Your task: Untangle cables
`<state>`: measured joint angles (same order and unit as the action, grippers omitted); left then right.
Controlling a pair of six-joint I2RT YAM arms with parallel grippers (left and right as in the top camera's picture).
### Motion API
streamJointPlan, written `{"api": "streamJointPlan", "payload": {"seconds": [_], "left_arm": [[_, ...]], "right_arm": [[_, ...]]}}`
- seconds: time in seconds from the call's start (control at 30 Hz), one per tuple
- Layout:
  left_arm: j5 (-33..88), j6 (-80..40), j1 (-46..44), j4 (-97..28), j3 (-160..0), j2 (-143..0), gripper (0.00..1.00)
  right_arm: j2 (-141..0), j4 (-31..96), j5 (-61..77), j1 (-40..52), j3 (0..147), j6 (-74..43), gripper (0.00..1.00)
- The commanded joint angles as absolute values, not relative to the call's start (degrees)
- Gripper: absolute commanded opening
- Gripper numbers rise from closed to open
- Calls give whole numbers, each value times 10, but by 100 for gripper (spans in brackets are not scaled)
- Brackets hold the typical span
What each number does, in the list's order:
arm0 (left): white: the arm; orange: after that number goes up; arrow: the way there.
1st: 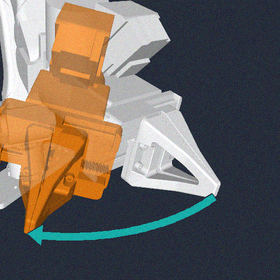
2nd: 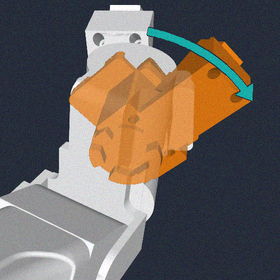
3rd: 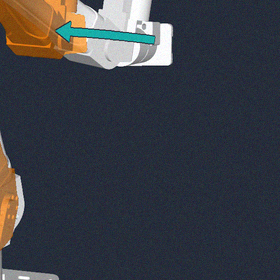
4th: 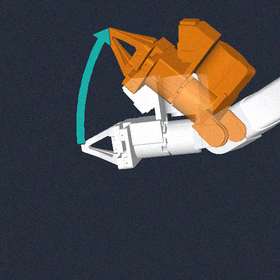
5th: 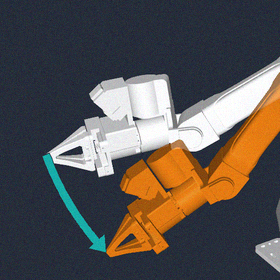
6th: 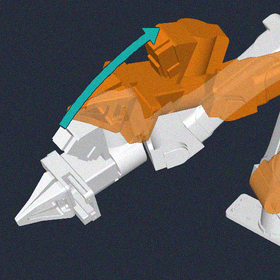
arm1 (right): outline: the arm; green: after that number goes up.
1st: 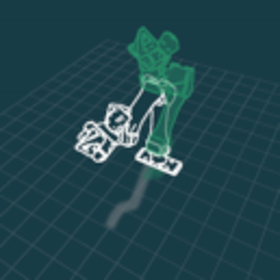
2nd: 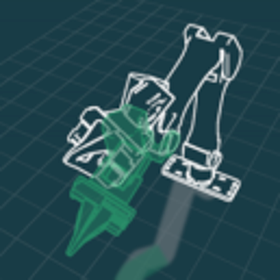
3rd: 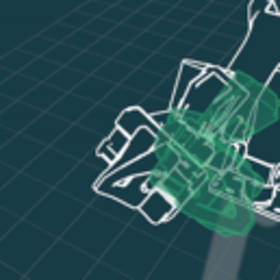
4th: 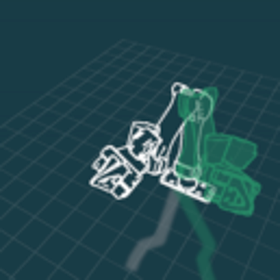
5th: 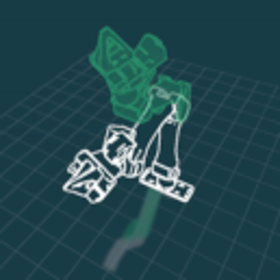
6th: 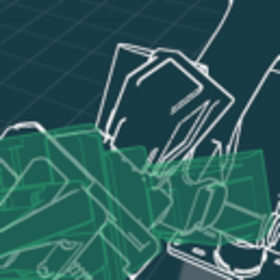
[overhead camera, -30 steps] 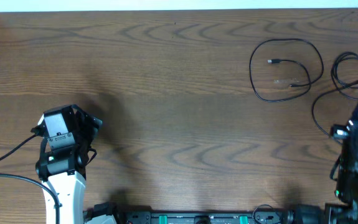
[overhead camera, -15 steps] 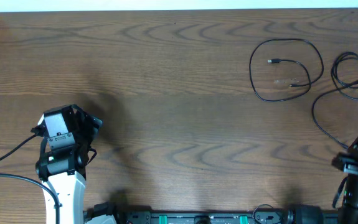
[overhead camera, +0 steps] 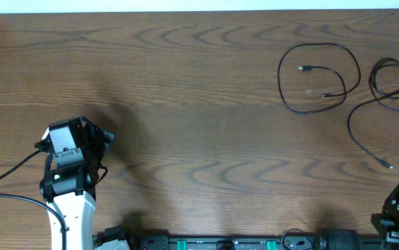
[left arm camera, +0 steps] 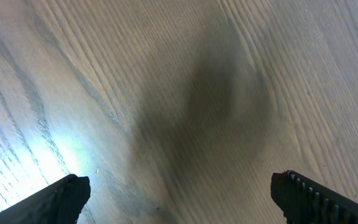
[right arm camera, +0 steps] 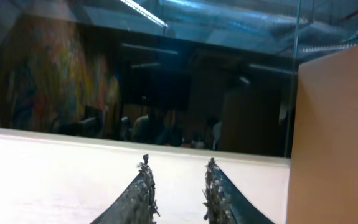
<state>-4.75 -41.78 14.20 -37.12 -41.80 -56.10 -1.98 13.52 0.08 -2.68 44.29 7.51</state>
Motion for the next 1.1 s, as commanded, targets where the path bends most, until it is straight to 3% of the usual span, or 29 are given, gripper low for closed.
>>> {"api": "streamJointPlan", "payload": {"seconds": [0.0,0.47,0.53,0.57,0.6,0.93,1.07], "left_arm": [[-49,-419,143,-373,-422,-557,99],[-49,-419,143,-373,-422,-557,99],[-49,-419,143,-373,-422,-557,99],[-49,-419,143,-373,-422,-557,99],[-49,-419,143,-373,-422,-557,99],[-49,-419,143,-373,-422,-557,99],[-49,-419,143,-373,-422,-557,99]], "right_arm": [[-4,146,3,-24,461,130,38],[-3,210,4,-10,507,139,61],[-3,208,4,-4,508,142,72],[-3,205,4,-2,509,142,93],[-3,202,4,-2,509,142,99],[-4,191,3,-3,507,146,99],[-4,190,4,-6,505,227,99]]}}
